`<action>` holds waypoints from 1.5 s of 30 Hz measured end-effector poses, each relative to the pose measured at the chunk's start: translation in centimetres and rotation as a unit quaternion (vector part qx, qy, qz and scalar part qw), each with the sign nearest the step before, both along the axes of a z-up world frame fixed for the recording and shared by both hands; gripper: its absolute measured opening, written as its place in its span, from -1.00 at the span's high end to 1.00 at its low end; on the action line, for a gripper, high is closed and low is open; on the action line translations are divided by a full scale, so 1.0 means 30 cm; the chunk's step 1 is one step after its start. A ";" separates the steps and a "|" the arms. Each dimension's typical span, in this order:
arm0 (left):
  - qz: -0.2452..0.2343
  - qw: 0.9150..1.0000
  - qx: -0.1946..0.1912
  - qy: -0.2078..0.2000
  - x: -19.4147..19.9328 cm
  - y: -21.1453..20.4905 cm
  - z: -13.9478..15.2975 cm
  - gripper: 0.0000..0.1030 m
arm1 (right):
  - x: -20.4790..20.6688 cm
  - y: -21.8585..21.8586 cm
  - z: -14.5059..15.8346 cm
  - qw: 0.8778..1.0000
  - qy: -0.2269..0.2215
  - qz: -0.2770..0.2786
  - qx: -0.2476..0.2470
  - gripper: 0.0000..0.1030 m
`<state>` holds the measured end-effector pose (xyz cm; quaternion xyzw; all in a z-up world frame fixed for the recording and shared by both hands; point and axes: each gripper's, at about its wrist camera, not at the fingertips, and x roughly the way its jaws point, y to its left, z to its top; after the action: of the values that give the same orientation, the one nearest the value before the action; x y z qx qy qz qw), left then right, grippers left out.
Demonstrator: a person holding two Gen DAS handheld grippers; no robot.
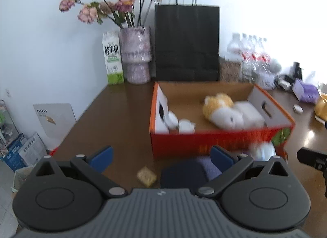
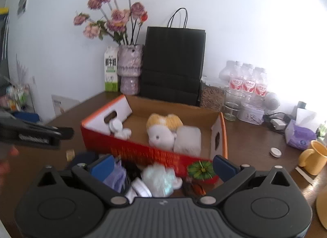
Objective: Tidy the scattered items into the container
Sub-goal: 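Withdraw both tools from the box back over the table, then lower the left tool onto the navy pouch and close it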
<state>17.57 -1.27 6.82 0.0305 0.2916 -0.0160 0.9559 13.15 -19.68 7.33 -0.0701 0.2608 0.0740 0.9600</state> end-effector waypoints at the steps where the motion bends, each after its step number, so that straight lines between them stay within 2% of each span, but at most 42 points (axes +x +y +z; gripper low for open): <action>1: -0.004 1.000 -0.001 0.006 -0.019 0.015 -0.017 -1.00 | -0.013 -0.002 -0.016 1.000 0.004 -0.001 -0.003 -1.00; 8: 0.020 0.999 -0.003 0.031 -0.112 0.087 -0.112 -1.00 | -0.100 -0.021 -0.143 0.999 0.039 -0.013 -0.011 -1.00; 12: 0.028 0.998 -0.031 0.046 -0.144 0.117 -0.147 -1.00 | -0.123 -0.043 -0.208 0.997 0.065 -0.024 0.016 -1.00; 15: 0.027 0.998 -0.033 0.053 -0.146 0.113 -0.160 -1.00 | -0.127 -0.050 -0.240 0.996 0.080 -0.028 0.034 -1.00; 28: -0.004 0.997 -0.014 0.070 -0.019 -0.020 -0.152 -1.00 | -0.087 -0.064 -0.251 0.996 0.077 -0.040 0.032 -1.00; 34: 0.005 0.995 -0.008 0.101 0.070 -0.060 -0.195 -1.00 | -0.053 -0.080 -0.246 0.996 0.071 -0.042 0.035 -1.00; 40: 0.016 0.992 -0.044 0.118 0.109 -0.030 -0.228 -1.00 | -0.005 -0.114 -0.257 0.995 0.072 -0.051 0.034 -1.00; 45: 0.005 0.989 -0.080 0.127 0.128 -0.003 -0.243 -0.83 | 0.029 -0.142 -0.273 0.994 0.078 -0.061 0.037 -1.00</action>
<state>21.42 -1.37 -0.45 -0.0497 0.4084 -0.0382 0.9106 14.03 -23.95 -0.87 -0.0121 0.3353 0.0297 0.9416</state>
